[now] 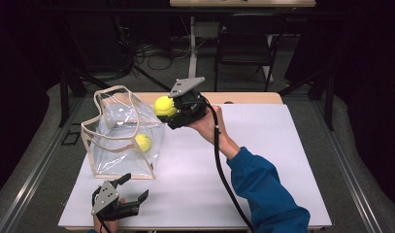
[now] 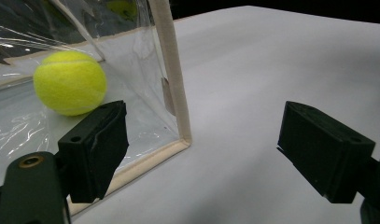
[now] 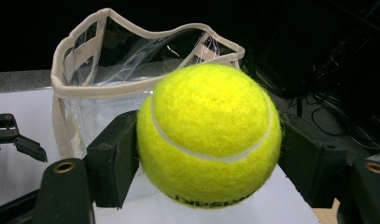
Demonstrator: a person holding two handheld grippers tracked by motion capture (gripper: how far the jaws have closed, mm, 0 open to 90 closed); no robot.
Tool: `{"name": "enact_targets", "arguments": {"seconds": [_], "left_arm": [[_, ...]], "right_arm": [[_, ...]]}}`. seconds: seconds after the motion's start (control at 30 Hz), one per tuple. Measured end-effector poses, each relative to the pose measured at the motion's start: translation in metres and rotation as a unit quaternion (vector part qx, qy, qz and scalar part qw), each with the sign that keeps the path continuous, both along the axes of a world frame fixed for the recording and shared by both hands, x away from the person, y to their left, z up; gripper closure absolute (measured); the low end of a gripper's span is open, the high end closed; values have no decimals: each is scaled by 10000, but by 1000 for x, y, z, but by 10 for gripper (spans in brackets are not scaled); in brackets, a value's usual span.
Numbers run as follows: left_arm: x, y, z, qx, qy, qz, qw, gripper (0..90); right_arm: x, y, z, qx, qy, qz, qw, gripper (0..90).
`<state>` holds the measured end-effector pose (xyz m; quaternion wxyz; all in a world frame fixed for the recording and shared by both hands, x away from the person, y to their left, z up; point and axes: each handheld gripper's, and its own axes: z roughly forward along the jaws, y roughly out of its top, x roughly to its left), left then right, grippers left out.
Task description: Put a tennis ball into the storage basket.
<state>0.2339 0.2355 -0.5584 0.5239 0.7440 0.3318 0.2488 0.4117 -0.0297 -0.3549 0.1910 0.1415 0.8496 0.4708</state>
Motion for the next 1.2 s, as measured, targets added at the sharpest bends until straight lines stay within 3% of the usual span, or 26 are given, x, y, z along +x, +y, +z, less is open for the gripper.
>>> {"name": "enact_targets", "arguments": {"seconds": [1.2], "left_arm": [[0, 0, 0, 5, -13, 14, 10000, 160]], "right_arm": [[2, 14, 10, 180, -132, 44, 9997, 259]]}}
